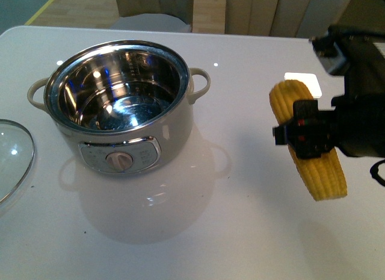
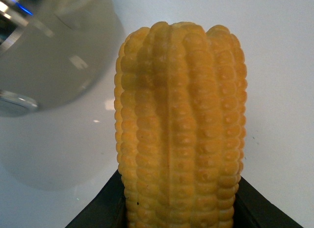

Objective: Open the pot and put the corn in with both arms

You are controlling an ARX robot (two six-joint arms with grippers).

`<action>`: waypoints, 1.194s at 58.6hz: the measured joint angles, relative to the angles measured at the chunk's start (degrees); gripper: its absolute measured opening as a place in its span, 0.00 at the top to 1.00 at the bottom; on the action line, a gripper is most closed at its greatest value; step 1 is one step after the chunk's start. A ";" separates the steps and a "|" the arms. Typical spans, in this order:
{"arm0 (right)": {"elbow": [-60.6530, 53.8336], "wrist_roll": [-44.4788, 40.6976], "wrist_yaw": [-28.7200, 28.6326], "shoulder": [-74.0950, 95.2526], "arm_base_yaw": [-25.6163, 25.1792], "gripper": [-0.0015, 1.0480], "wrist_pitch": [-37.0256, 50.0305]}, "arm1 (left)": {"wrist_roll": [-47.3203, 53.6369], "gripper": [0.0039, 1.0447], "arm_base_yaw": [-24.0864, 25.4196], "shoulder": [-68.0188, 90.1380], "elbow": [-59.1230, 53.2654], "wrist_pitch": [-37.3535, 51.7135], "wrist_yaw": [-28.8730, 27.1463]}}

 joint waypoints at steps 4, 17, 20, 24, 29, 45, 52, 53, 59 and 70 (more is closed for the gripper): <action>0.66 1.49 -0.20 -4.50 1.99 0.65 -2.16 | 0.00 0.06 0.00 0.02 0.00 -0.02 -0.02; 10.95 7.98 0.15 -6.32 10.82 0.65 -8.35 | 0.00 0.06 0.00 0.02 0.00 0.00 0.00; 13.33 8.81 0.28 -5.25 12.26 0.65 -9.09 | 0.00 0.06 0.00 0.00 0.00 0.00 -0.02; 17.07 10.27 0.48 -3.04 14.19 0.65 -10.19 | 0.00 0.06 0.00 0.00 0.00 -0.02 0.00; 22.12 13.16 -0.26 0.68 15.93 0.65 -11.23 | 0.00 0.06 0.00 0.00 0.00 0.00 0.00; 36.28 24.30 -0.39 11.65 18.32 0.61 -15.96 | 0.00 0.06 0.00 0.02 0.00 0.00 0.00; 42.45 26.16 0.85 16.11 19.43 0.60 -18.60 | 0.00 0.06 0.00 0.02 0.00 0.00 0.00; 42.99 26.18 0.92 16.50 19.54 0.60 -18.82 | 0.00 0.06 0.00 0.02 0.00 -0.02 0.00; 48.44 26.99 2.12 20.70 20.74 0.60 -21.49 | 0.00 0.06 0.00 0.02 0.00 0.00 0.00; 56.19 26.91 5.97 27.23 21.81 0.60 -26.32 | 0.00 0.06 0.00 0.02 0.00 0.00 0.00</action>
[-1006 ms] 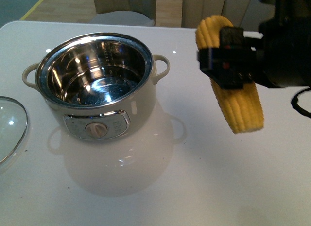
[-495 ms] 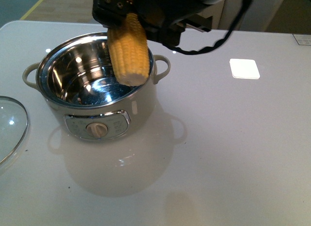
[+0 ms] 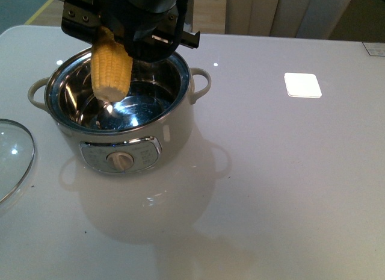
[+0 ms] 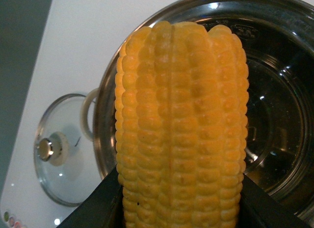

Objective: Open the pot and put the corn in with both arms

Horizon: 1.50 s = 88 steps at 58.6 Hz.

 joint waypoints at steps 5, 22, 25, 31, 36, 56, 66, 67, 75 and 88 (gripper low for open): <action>3.19 -0.20 1.27 2.51 0.00 0.60 -1.68 | 0.00 0.06 0.00 -0.02 0.00 0.00 0.00; 14.34 -0.63 3.13 8.90 -0.07 0.60 -8.24 | 0.02 0.06 0.00 0.00 0.00 0.00 0.00; 15.65 -0.63 3.19 9.49 -0.15 0.59 -8.96 | 0.02 0.06 0.00 0.00 0.00 0.00 -0.02; 16.87 -0.66 3.58 10.23 -0.17 0.58 -9.84 | 0.00 0.06 0.00 0.00 0.00 0.00 0.00; 17.11 -0.63 3.76 10.49 -0.24 0.50 -10.12 | 0.02 0.06 0.00 0.00 0.00 0.00 0.00; 13.40 -0.33 3.89 10.01 -0.87 0.09 -8.44 | 0.02 0.06 0.00 0.00 0.00 0.00 -0.02; 6.01 0.48 2.64 5.73 -2.23 0.08 -3.91 | 0.02 0.06 0.00 0.00 0.00 0.00 0.00; 4.90 0.50 2.49 4.74 -2.51 0.08 -3.17 | 0.00 0.06 0.00 0.00 0.00 0.00 -0.02; -3.08 0.68 0.57 -3.63 -5.03 0.08 2.19 | 0.02 0.06 0.00 0.00 0.00 0.00 -0.02; -19.82 -0.17 -3.17 -20.85 -12.09 0.08 9.97 | 0.02 0.06 0.00 0.00 0.00 0.00 -0.02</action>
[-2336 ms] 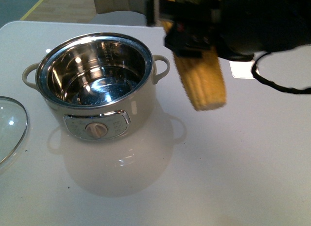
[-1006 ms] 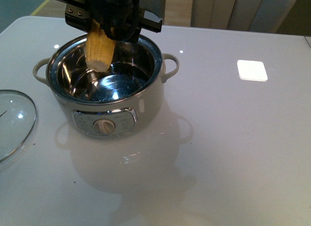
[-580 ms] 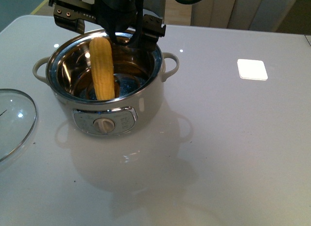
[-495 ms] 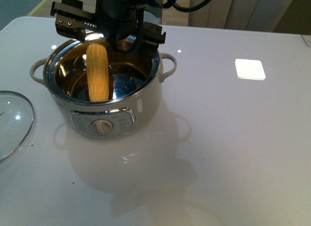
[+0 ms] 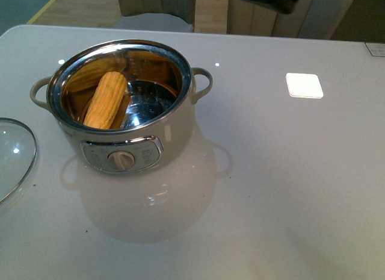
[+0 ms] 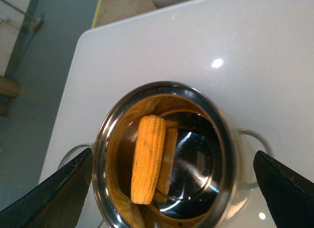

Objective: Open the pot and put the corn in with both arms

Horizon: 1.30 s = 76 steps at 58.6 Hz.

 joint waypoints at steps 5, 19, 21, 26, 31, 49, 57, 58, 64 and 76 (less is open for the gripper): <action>-7.15 -1.40 -0.63 -6.21 -3.39 0.08 1.22 | 0.00 0.06 0.00 -0.02 0.00 0.00 0.02; -24.59 -8.76 -3.06 -23.12 -11.37 0.08 2.29 | 0.00 0.06 0.00 0.00 0.00 0.00 0.02; -26.53 -10.03 -3.39 -25.49 -12.09 0.08 1.90 | 0.00 0.06 0.00 0.00 0.00 0.00 0.02; -31.85 -13.55 -4.85 -32.41 -14.01 0.08 -0.07 | -0.02 0.06 0.00 0.00 0.00 0.00 0.00; -35.95 -16.63 -5.14 -38.56 -15.74 0.08 -2.36 | -0.02 0.06 0.00 0.00 0.00 0.00 0.02; -45.99 -27.41 3.39 -50.95 -18.21 0.15 1.27 | -0.02 0.06 0.00 0.00 0.00 0.00 0.02; -56.68 -32.00 10.43 -53.42 -19.02 0.34 26.51 | 0.00 0.06 0.00 0.00 0.00 -0.02 -0.02; -57.64 -32.37 10.43 -54.07 -19.32 0.38 28.63 | -0.02 0.06 0.00 -0.02 0.00 -0.02 0.00; -60.61 -33.35 9.09 -58.10 -20.90 0.56 31.43 | -0.02 0.06 0.00 0.00 0.00 -0.02 0.02; -65.02 -34.18 6.62 -63.87 -23.34 0.91 29.42 | 0.00 0.06 0.00 0.00 0.00 -0.02 0.00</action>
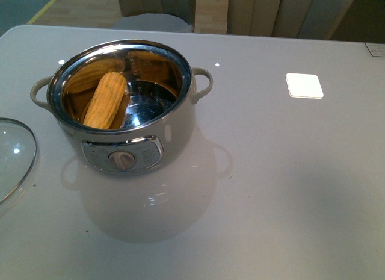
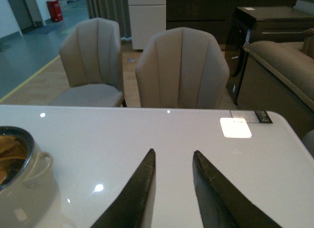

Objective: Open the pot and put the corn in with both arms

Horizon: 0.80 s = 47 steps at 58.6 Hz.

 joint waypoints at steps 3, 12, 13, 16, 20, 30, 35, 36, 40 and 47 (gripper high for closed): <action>-1.14 -0.28 -3.41 -2.67 -2.12 0.98 -1.40 | -0.02 0.06 0.00 0.00 0.00 0.00 0.00; -3.28 -0.35 -5.38 -8.04 -5.66 0.98 -4.74 | 0.00 0.06 0.00 0.00 0.00 0.00 0.02; -3.43 -0.35 -5.38 -8.59 -5.66 0.98 -5.11 | 0.00 0.06 0.00 0.00 0.00 0.00 0.02; -3.80 -0.35 -5.38 -10.03 -5.68 0.98 -6.05 | 0.00 0.06 0.00 0.00 0.00 0.00 0.02; -4.37 -0.35 -5.38 -12.02 -5.70 0.98 -7.54 | 0.00 0.06 0.00 -0.02 0.00 0.00 0.02; -6.14 -0.35 -5.40 -15.63 -5.73 0.98 -8.22 | -0.02 0.06 0.00 -0.02 0.00 0.00 0.02; -6.14 -0.35 -5.40 -17.94 -5.73 0.98 -10.34 | 0.00 0.06 0.00 0.00 0.00 0.00 0.02; -6.14 -0.35 -5.42 -18.53 -5.73 0.98 -10.86 | 0.00 0.06 0.00 0.00 0.00 0.00 0.02; -6.14 -0.35 -5.42 -20.44 -5.73 0.98 -12.66 | 0.00 0.06 0.00 0.00 0.00 0.00 0.02; -6.14 -0.35 -5.40 -23.96 -5.73 0.98 -16.22 | 0.00 0.06 0.00 0.00 0.00 0.00 0.02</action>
